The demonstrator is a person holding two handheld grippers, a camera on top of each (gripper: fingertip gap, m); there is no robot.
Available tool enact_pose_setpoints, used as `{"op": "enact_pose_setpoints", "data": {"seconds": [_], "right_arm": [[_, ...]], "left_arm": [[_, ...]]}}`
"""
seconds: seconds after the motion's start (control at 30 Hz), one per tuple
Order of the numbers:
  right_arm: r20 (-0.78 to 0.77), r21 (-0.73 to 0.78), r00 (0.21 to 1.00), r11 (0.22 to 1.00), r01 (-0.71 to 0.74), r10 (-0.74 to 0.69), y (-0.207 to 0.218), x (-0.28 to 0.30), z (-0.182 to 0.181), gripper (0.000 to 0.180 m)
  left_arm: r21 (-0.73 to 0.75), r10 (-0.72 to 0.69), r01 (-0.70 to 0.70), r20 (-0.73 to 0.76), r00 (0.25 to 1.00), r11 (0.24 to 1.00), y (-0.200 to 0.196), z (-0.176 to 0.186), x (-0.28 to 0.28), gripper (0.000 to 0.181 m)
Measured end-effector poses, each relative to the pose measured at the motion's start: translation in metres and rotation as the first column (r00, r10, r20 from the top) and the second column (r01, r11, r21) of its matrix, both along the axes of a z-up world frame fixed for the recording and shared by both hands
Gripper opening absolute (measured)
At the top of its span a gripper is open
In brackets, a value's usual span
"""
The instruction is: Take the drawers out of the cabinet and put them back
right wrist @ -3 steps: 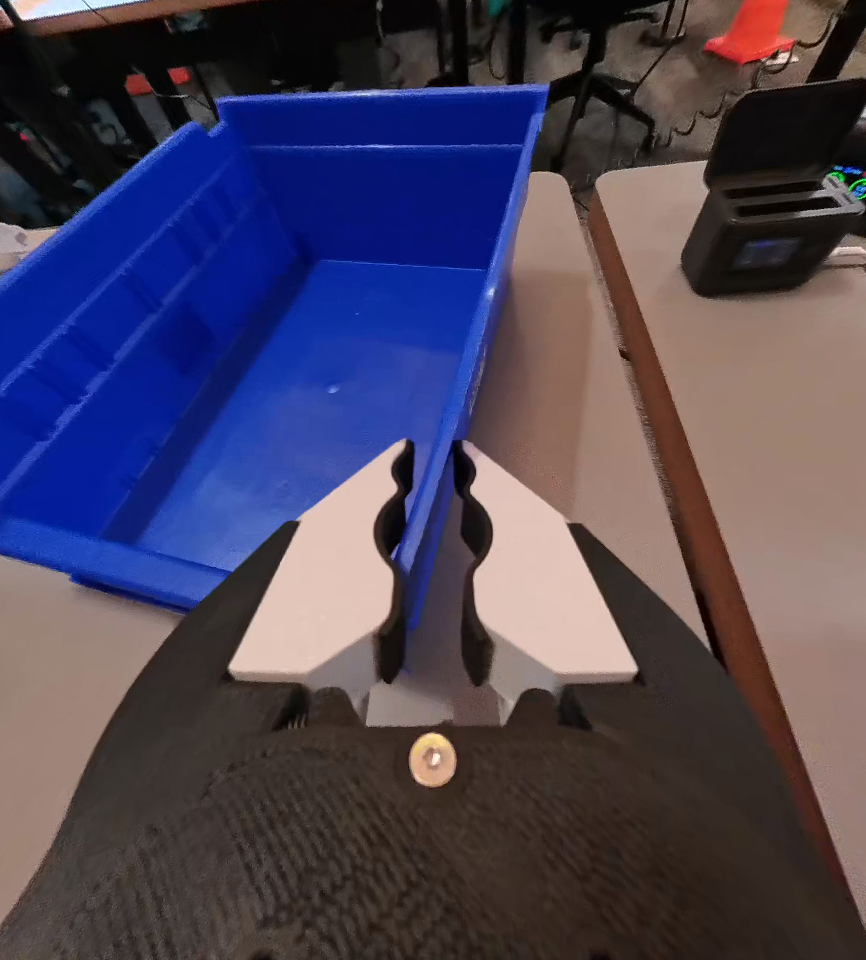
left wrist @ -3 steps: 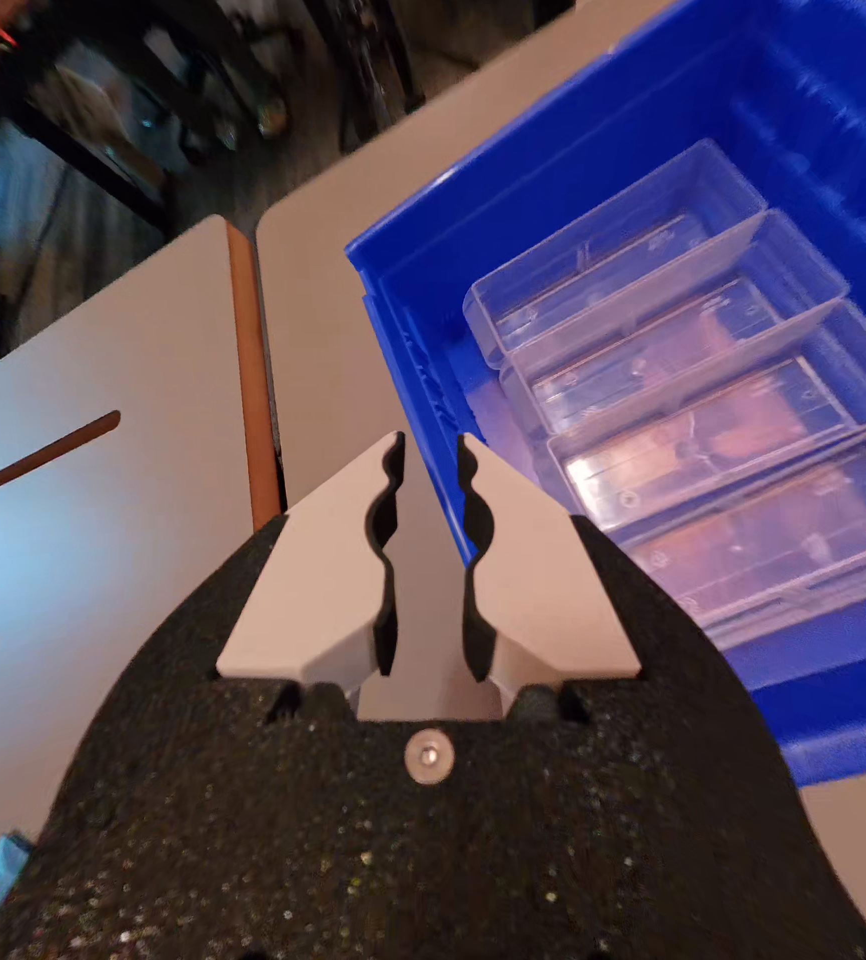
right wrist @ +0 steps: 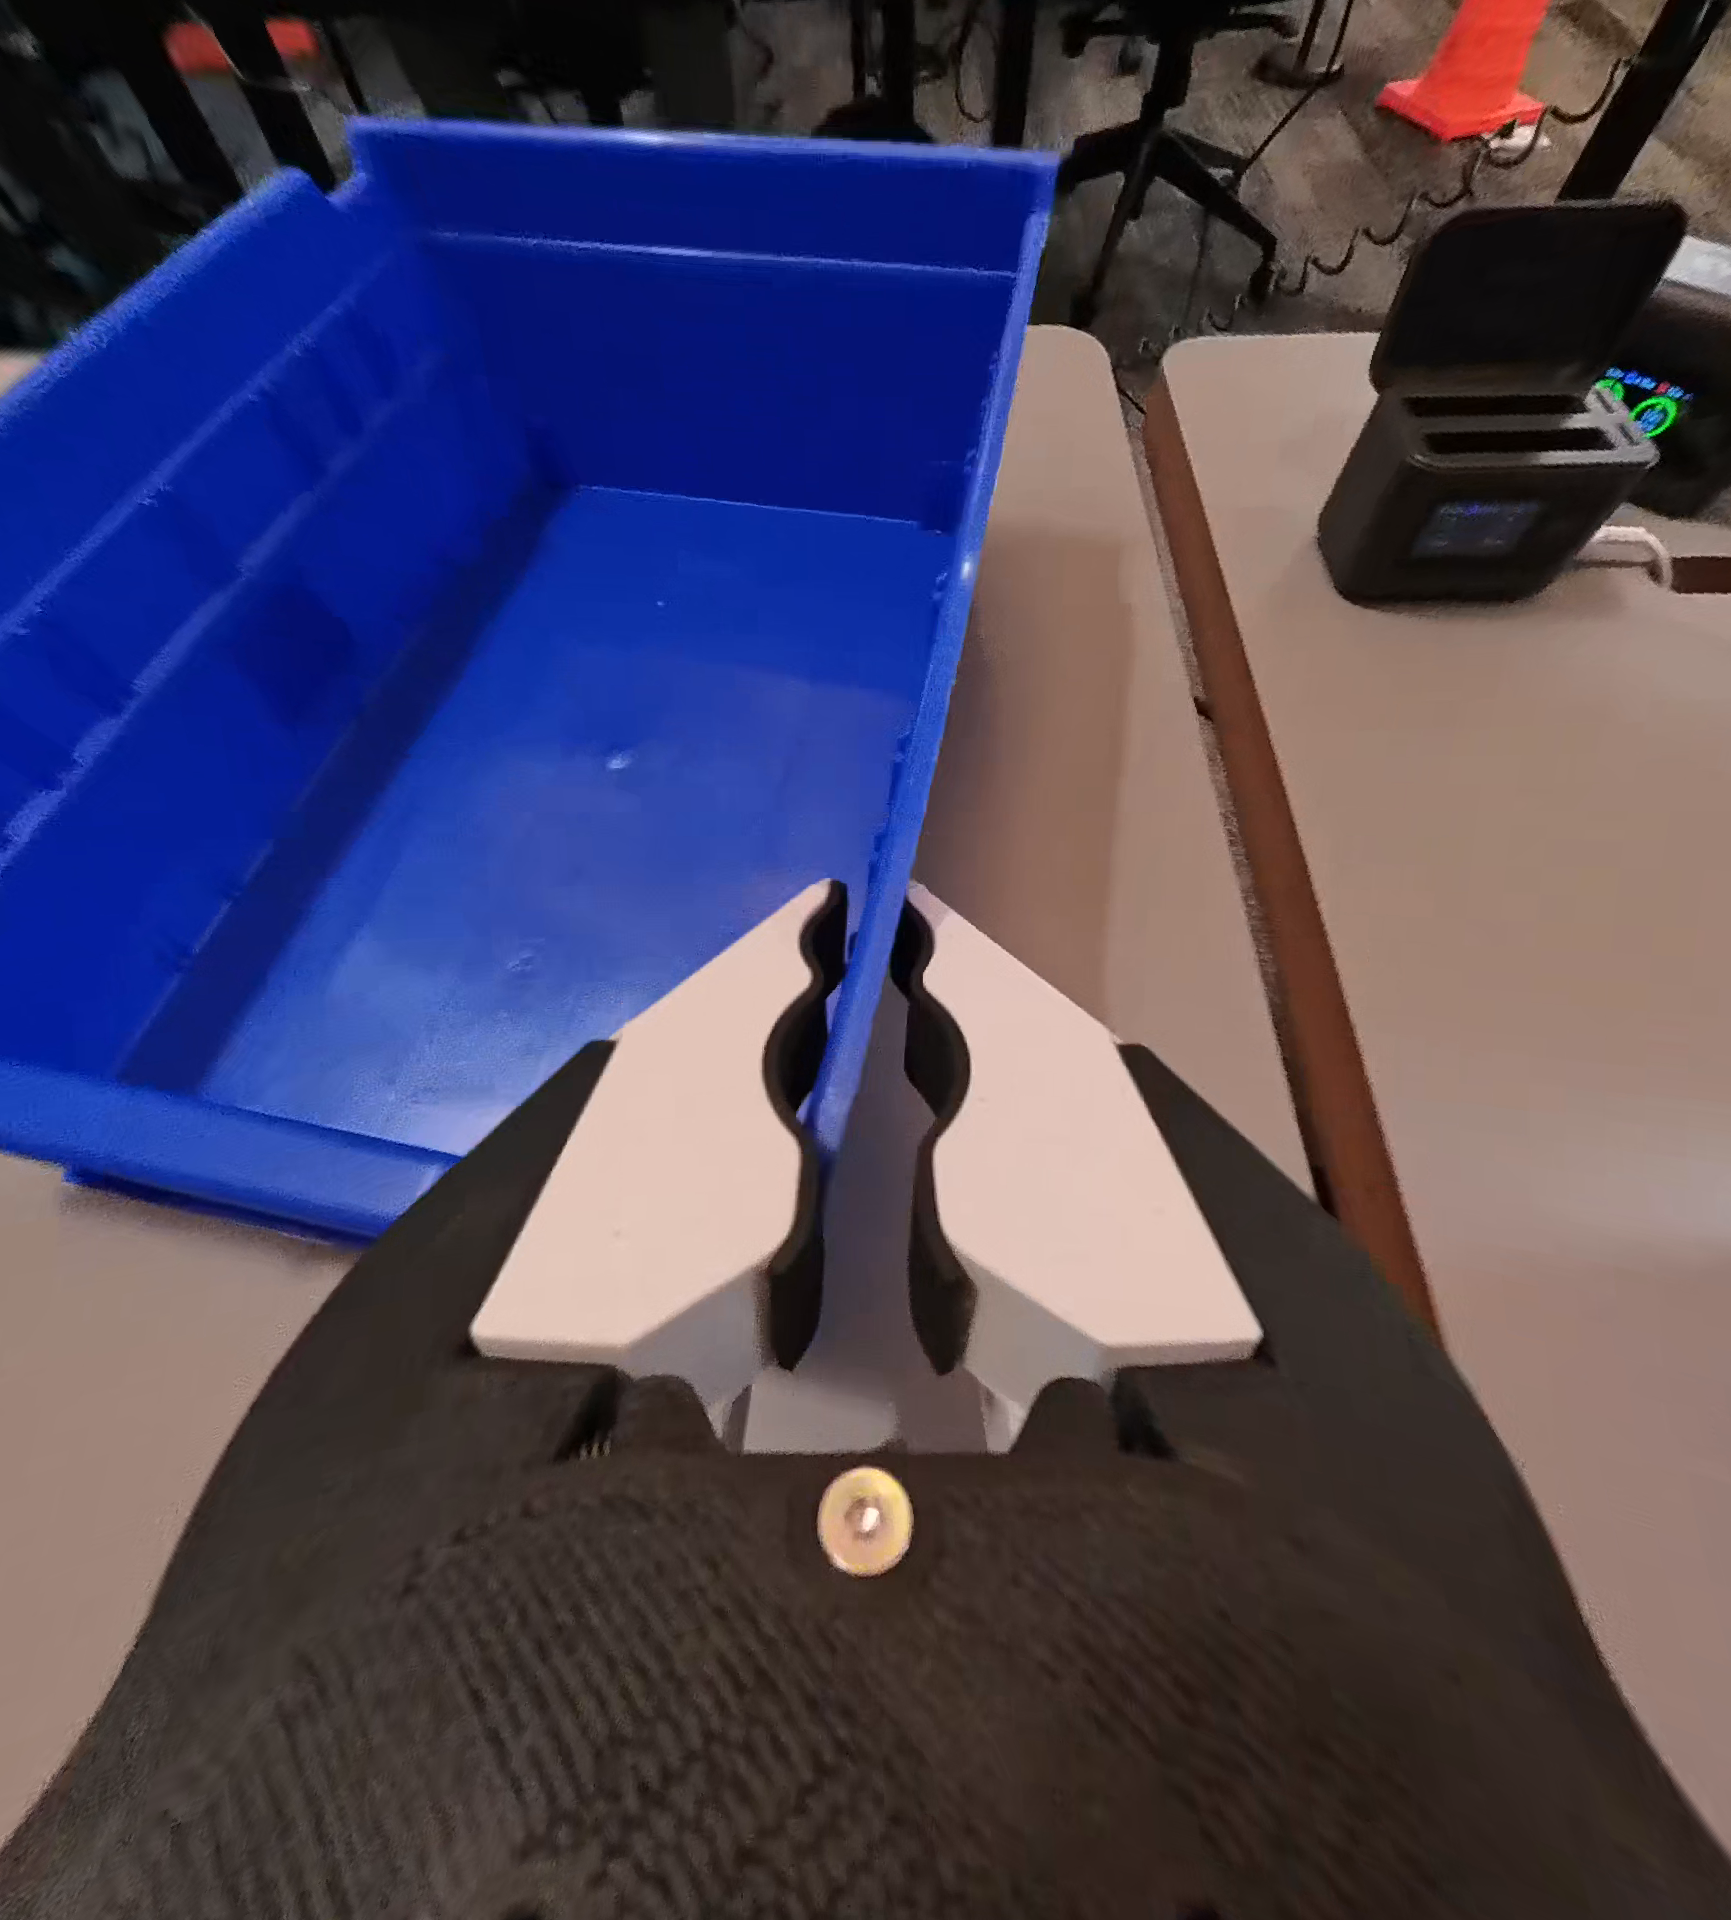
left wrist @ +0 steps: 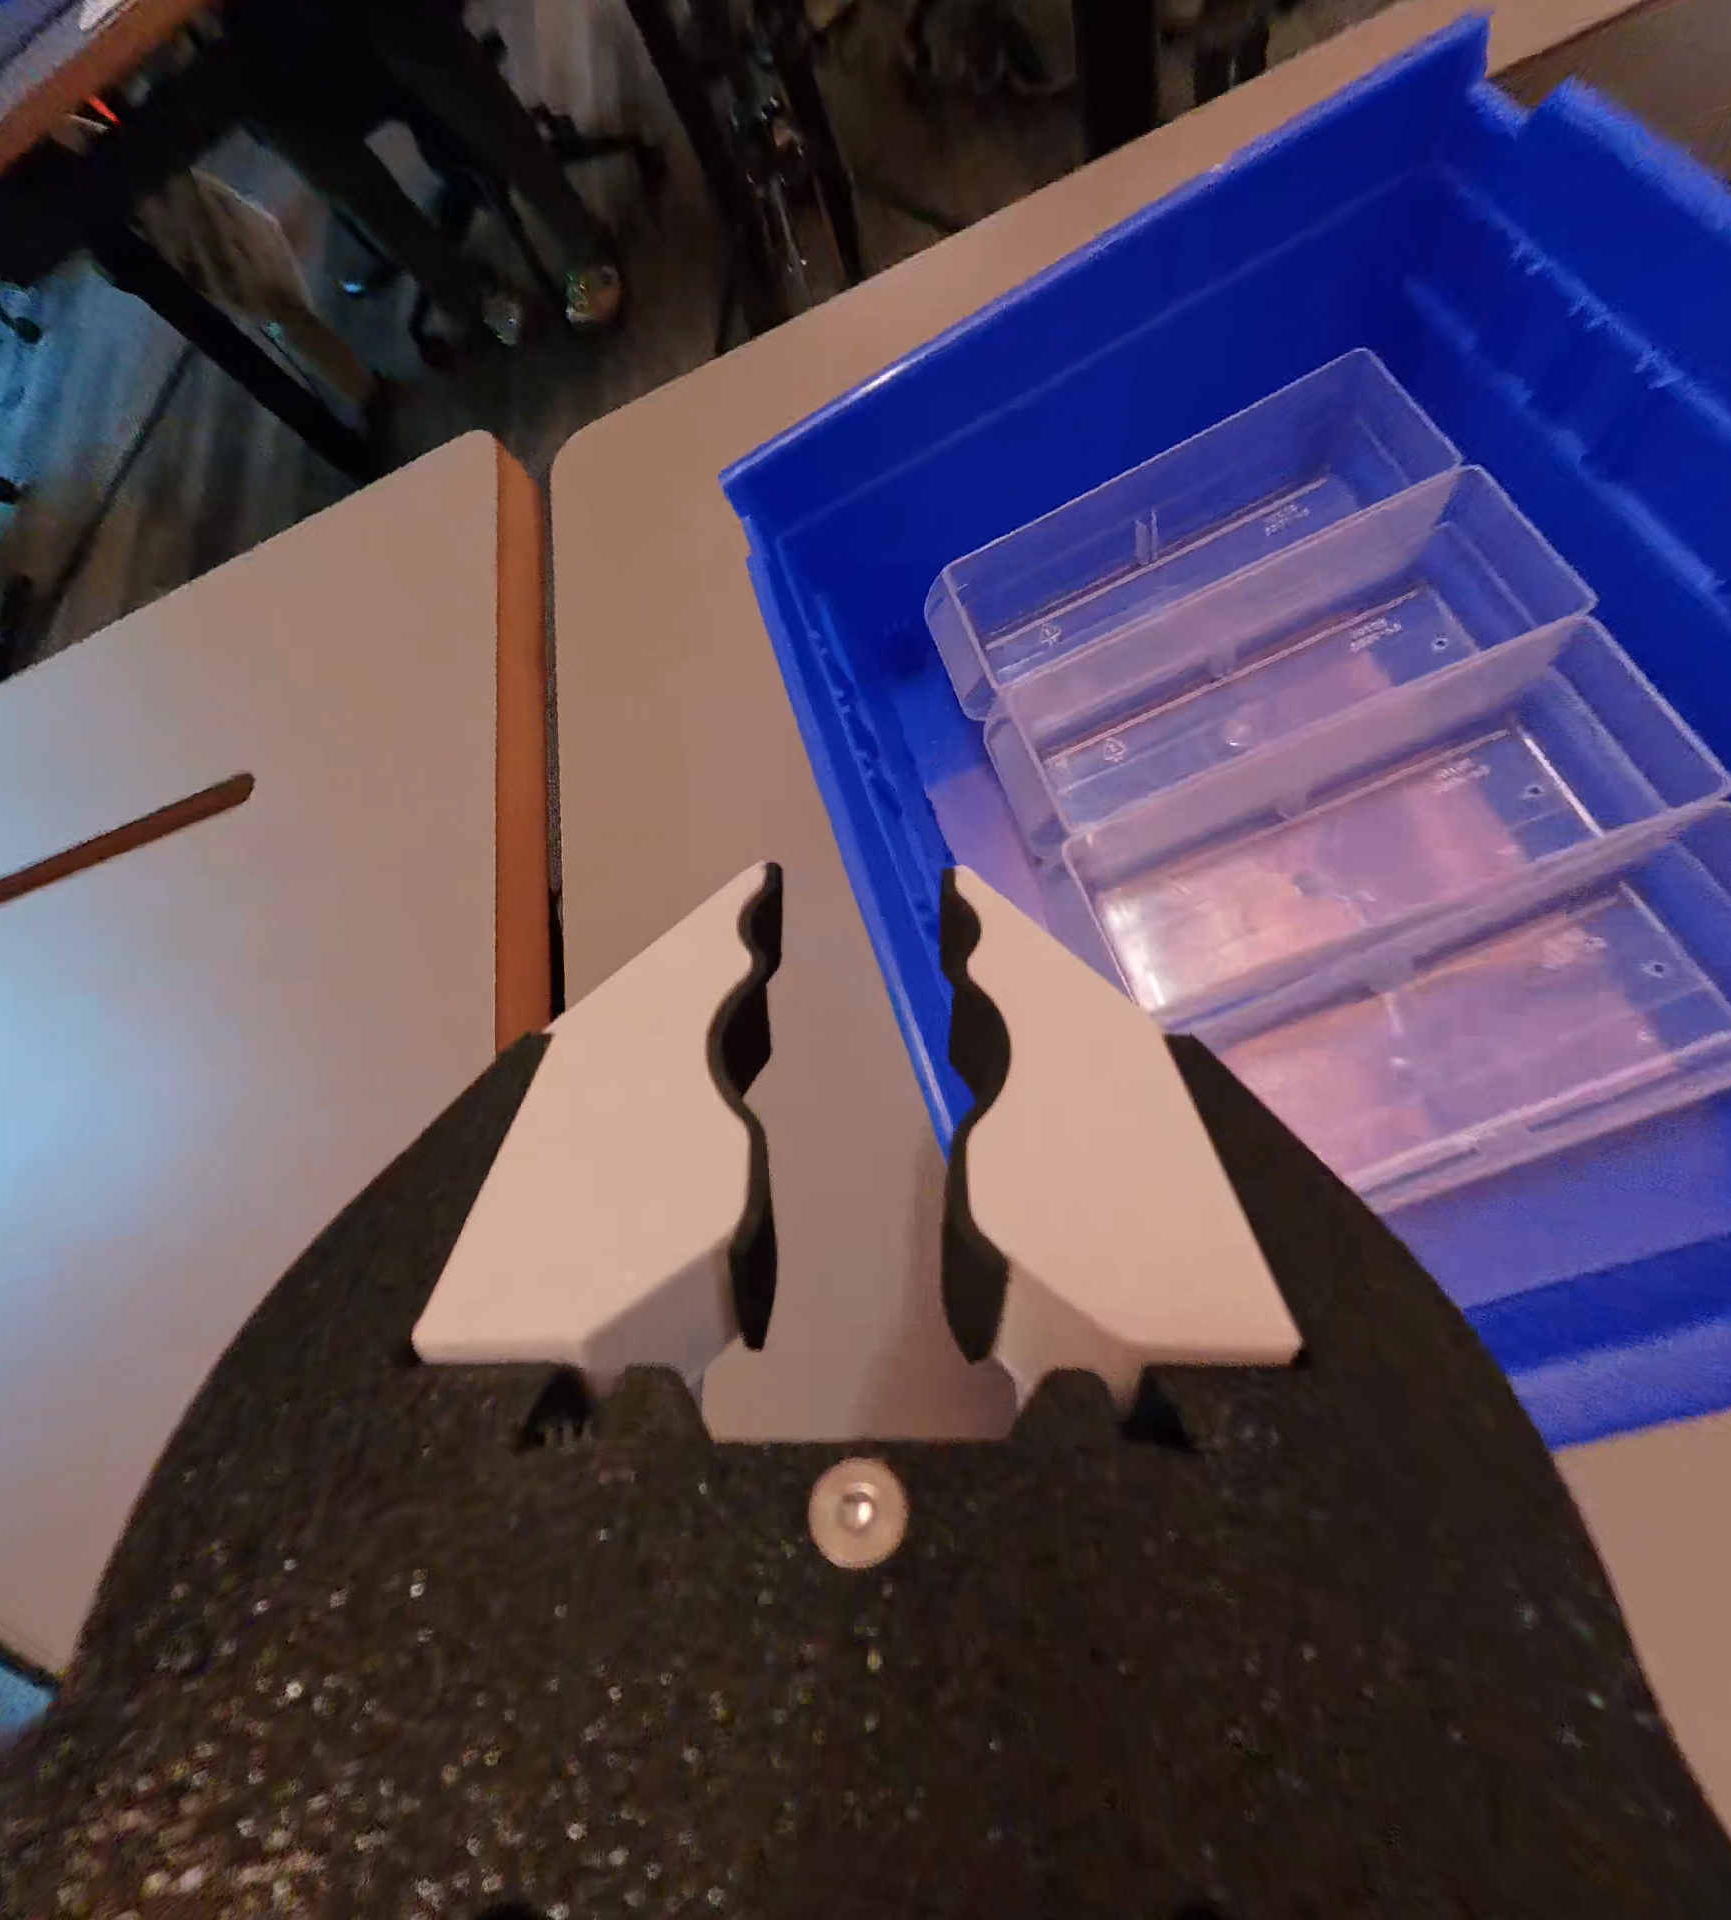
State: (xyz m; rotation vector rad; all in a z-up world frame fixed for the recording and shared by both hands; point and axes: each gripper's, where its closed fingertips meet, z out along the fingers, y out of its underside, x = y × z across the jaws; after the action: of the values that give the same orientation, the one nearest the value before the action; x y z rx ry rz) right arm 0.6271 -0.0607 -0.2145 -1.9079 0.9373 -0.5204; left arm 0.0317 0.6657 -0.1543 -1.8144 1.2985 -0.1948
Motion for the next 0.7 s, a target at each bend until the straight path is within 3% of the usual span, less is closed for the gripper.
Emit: {"op": "enact_pose_setpoints", "data": {"seconds": [0.2, 0.37, 0.4, 0.43, 0.47, 0.53, 0.63, 0.7], "right_arm": [[-0.005, -0.038, 1.0, 0.999, -0.011, 0.011, -0.026, 0.0, -0.001, 0.004], [0.007, 0.001, 0.996, 0.996, -0.088, 0.088, -0.03, -0.012, 0.002, 0.008], [0.037, -0.024, 0.997, 0.998, -0.063, 0.064, -0.035, -0.012, 0.006, 0.023], [0.079, -0.04, 0.997, 0.999, -0.021, 0.024, -0.04, -0.012, 0.014, 0.053], [0.129, -0.053, 0.992, 0.999, -0.006, 0.013, -0.041, -0.016, 0.027, 0.063], [0.275, -0.071, 0.961, 0.997, -0.017, 0.036, -0.034, -0.035, 0.065, 0.064], [0.529, -0.129, 0.839, 0.989, -0.069, 0.127, -0.006, -0.076, 0.129, 0.077], [0.575, -0.224, 0.784, 0.967, -0.124, 0.234, 0.019, -0.104, 0.152, 0.065]], "left_arm": [[-0.061, 0.047, -0.038, 0.158, 0.986, 0.997, -0.032, 0.005, -0.044, 0.035], [-0.038, 0.049, -0.043, 0.175, 0.983, 0.998, -0.05, 0.008, -0.072, 0.035], [-0.032, 0.047, -0.042, 0.174, 0.984, 0.999, -0.054, 0.009, -0.076, 0.035], [-0.028, 0.044, -0.04, 0.177, 0.983, 0.999, -0.058, 0.01, -0.078, 0.035], [-0.03, 0.041, -0.036, 0.185, 0.982, 0.999, -0.063, 0.012, -0.08, 0.035], [-0.035, 0.027, -0.02, 0.208, 0.978, 0.999, -0.075, 0.017, -0.081, 0.035], [-0.019, -0.005, 0.009, 0.216, 0.976, 1.0, -0.093, 0.022, -0.081, 0.035], [-0.007, -0.032, 0.035, 0.219, 0.975, 0.999, -0.105, 0.024, -0.079, 0.035]]}}
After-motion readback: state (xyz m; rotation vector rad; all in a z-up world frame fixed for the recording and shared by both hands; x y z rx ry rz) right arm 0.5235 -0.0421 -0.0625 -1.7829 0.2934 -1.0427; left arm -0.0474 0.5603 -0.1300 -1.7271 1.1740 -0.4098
